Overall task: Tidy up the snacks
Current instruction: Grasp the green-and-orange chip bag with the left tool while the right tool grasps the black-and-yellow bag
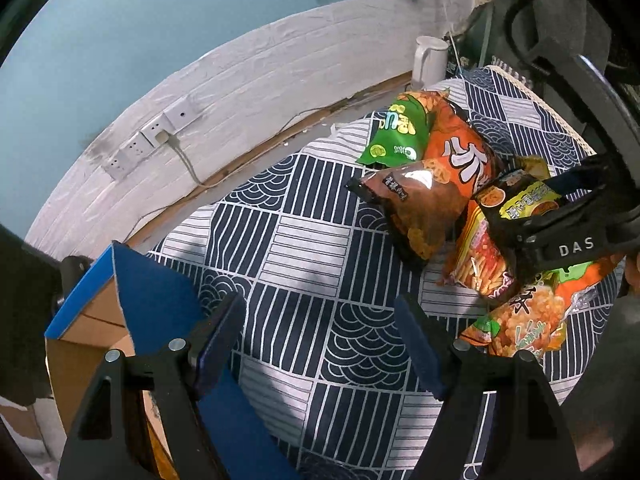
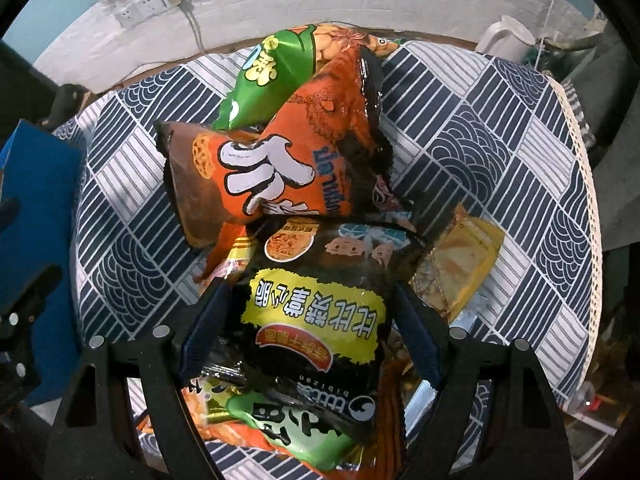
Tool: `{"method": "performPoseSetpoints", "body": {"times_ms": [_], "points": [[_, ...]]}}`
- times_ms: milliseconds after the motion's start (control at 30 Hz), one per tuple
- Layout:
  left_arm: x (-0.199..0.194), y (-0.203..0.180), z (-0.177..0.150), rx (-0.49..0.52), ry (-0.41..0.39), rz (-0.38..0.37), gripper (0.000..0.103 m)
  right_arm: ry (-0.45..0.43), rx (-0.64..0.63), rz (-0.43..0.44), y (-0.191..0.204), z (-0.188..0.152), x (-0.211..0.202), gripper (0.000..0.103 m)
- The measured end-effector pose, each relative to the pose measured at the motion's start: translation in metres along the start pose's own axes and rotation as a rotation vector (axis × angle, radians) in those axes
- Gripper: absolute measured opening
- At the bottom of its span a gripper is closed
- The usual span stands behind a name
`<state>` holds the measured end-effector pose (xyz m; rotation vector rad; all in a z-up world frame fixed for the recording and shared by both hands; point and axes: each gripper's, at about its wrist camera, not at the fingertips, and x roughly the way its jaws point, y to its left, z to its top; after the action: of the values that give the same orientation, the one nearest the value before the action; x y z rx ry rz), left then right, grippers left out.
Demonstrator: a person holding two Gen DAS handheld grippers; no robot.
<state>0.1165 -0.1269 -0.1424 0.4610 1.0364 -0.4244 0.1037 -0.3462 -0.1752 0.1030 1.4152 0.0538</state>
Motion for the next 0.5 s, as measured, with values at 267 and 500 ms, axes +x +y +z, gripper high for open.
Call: {"method": "performPoseSetpoints", "body": {"times_ms": [267,500], "points": [[-0.002,-0.006,0.006,-0.006,-0.001,-0.035,0.078,-0.034,-0.007,0.065,-0.011,-0.006,-0.014,0.06],[-0.011,-0.023,0.01,0.036,-0.02,-0.073,0.079,-0.066,0.028,0.107,-0.033,-0.018,-0.037,0.059]]}}
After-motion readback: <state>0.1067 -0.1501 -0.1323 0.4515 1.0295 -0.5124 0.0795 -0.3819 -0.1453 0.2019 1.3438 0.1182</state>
